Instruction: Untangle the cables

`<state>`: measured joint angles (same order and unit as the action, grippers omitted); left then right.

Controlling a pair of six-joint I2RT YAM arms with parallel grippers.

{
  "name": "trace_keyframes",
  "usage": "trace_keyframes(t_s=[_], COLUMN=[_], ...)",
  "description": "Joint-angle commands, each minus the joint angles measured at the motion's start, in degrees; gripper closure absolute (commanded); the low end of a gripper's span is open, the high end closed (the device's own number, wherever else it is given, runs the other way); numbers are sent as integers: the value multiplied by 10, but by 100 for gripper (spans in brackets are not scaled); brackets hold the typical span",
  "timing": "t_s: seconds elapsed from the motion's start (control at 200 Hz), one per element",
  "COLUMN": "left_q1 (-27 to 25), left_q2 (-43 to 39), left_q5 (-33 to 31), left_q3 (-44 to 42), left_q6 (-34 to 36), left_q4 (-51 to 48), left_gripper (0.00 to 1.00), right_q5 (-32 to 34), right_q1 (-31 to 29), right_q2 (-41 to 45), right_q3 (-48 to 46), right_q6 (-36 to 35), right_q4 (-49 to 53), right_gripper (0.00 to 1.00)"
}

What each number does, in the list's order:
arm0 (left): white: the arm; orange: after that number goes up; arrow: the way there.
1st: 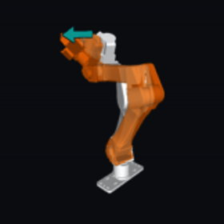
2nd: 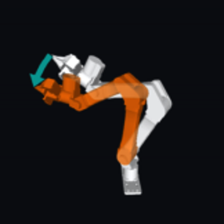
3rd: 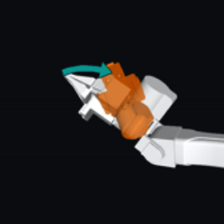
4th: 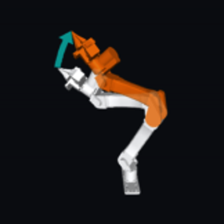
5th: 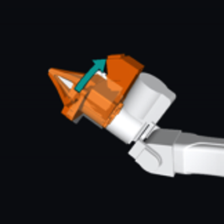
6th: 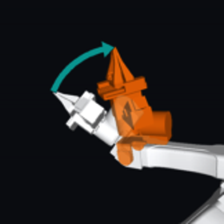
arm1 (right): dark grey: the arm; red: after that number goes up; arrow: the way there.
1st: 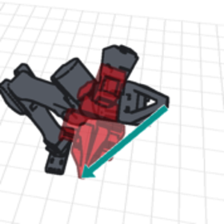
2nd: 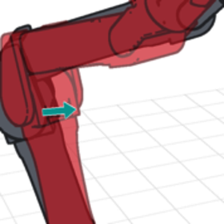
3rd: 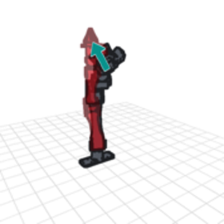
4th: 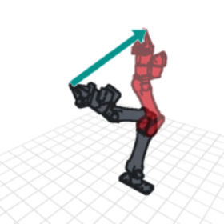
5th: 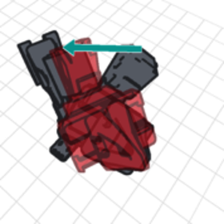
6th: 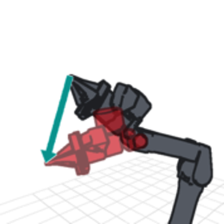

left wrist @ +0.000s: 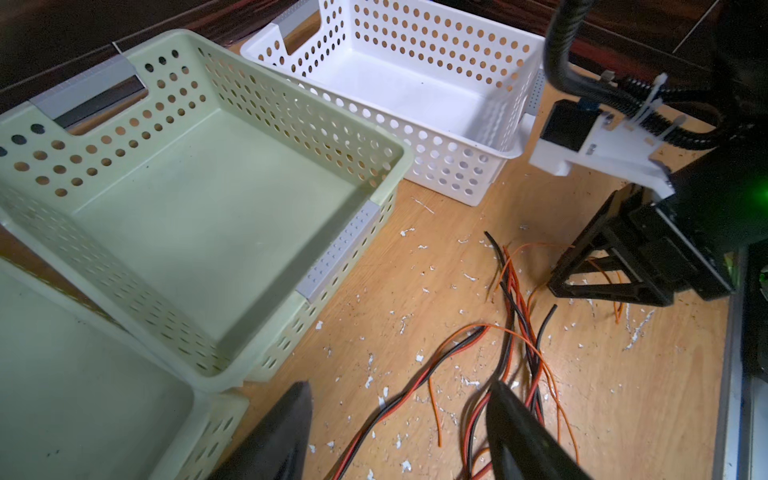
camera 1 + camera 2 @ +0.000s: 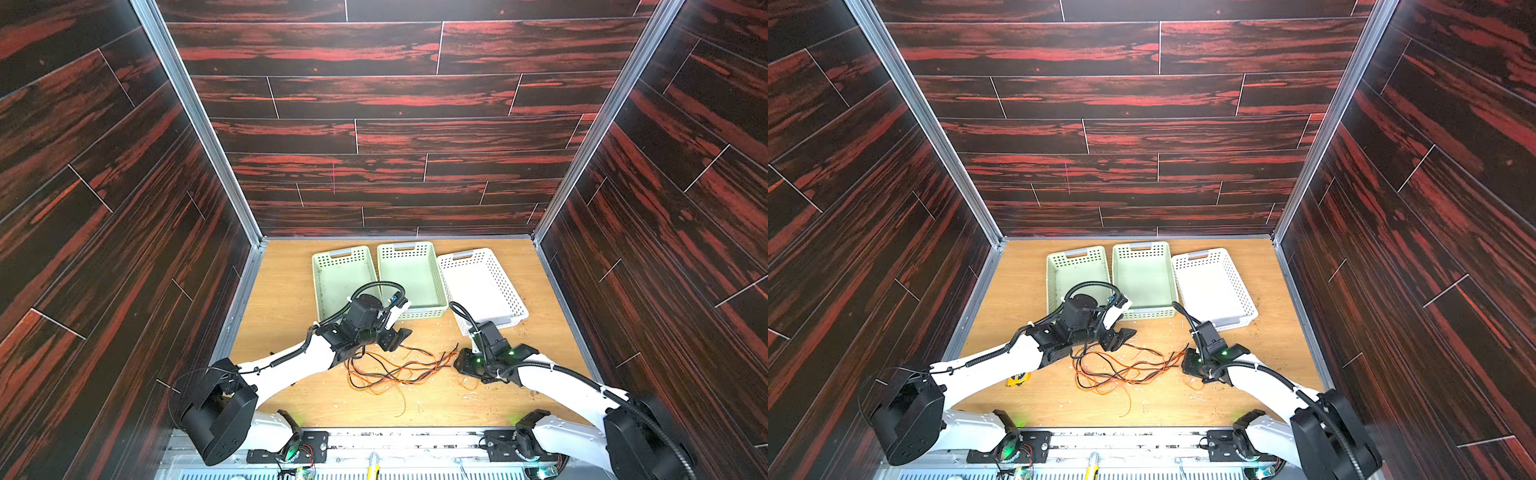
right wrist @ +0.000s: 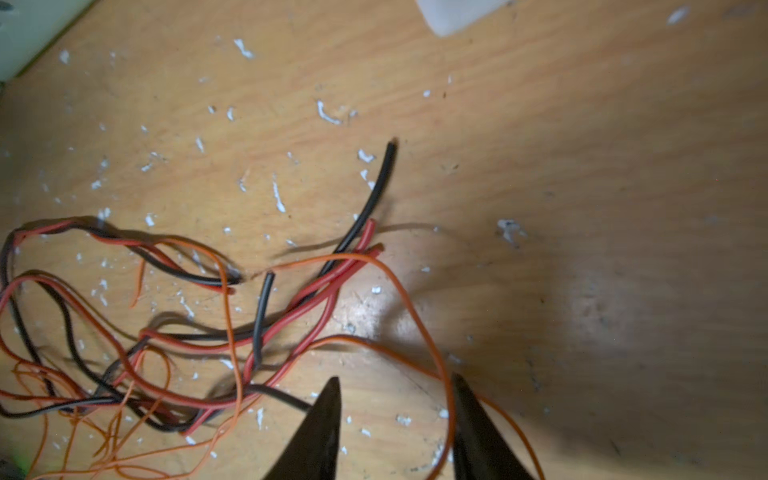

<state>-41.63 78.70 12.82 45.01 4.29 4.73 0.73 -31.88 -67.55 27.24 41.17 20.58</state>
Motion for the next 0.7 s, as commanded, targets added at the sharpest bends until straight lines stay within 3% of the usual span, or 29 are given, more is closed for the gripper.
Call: trace_keyframes(t_s=[0.0,0.15,0.341,0.696], left_q1=[-4,-5,-7,-8], left_q2=[-12,-4,-3,11], left_q5=[-1,4,20,65], left_q3=[-3,1,-2,-46], left_q6=[18,19,18,17], left_q4=[5,10,23,94], left_gripper=[31,31,32,31], right_q5=[14,32,63,67], right_q1=[-6,-9,-13,-13], right_q2=[-10,-3,51,75], right_q3=[-1,8,66,195], right_q6=[8,-2,-47,-185], right_q4=[-4,11,73,116], right_gripper=[64,84,100,100])
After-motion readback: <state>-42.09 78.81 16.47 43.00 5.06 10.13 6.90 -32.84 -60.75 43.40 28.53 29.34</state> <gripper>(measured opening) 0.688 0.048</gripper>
